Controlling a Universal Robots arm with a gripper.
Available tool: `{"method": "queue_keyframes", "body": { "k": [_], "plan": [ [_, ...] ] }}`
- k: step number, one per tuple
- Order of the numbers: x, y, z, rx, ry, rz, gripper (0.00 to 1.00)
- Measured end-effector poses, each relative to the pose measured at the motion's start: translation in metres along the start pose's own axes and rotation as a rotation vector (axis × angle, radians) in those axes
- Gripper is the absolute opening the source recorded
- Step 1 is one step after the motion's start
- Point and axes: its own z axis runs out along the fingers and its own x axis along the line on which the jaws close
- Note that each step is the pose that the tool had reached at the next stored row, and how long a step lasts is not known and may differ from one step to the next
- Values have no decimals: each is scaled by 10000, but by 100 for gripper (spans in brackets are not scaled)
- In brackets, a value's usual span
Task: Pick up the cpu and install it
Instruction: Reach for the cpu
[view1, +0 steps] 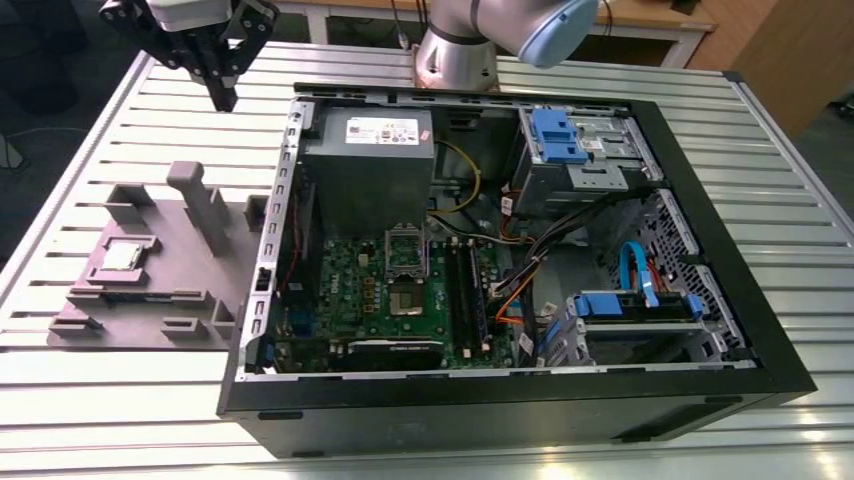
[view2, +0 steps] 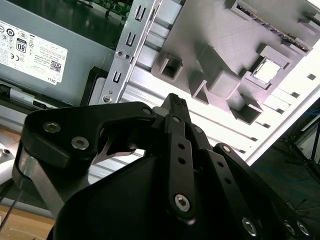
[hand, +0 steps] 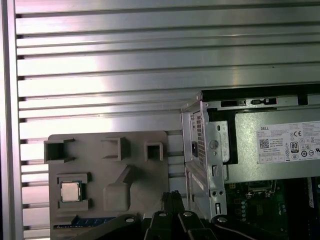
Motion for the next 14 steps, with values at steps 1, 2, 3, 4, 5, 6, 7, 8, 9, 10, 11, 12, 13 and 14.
{"method": "queue_keyframes", "body": {
  "k": [1, 2, 3, 4, 5, 6, 7, 8, 9, 10, 11, 12, 13, 14],
  "plan": [
    [2, 0, 1, -1, -1, 0, 10],
    [4, -1, 2, 0, 1, 0, 10],
    [5, -1, 4, 0, 1, 0, 10],
    [6, -1, 5, 1, 2, 0, 10],
    [8, -1, 9, -1, 0, 0, 10],
    [10, -1, 8, 0, 1, 0, 10],
    [10, -1, 9, 0, 0, 0, 10],
    [10, -1, 9, 0, 0, 0, 10],
    [13, -1, 9, 0, 0, 1, 10],
    [19, -2, 10, -1, -1, 2, 10],
    [27, -2, 10, 0, 0, 1, 10],
    [33, -3, 10, 0, 0, 0, 10],
    [39, -3, 11, 0, 0, 0, 10],
    [40, -3, 11, -1, 0, 0, 10]
  ]
}}
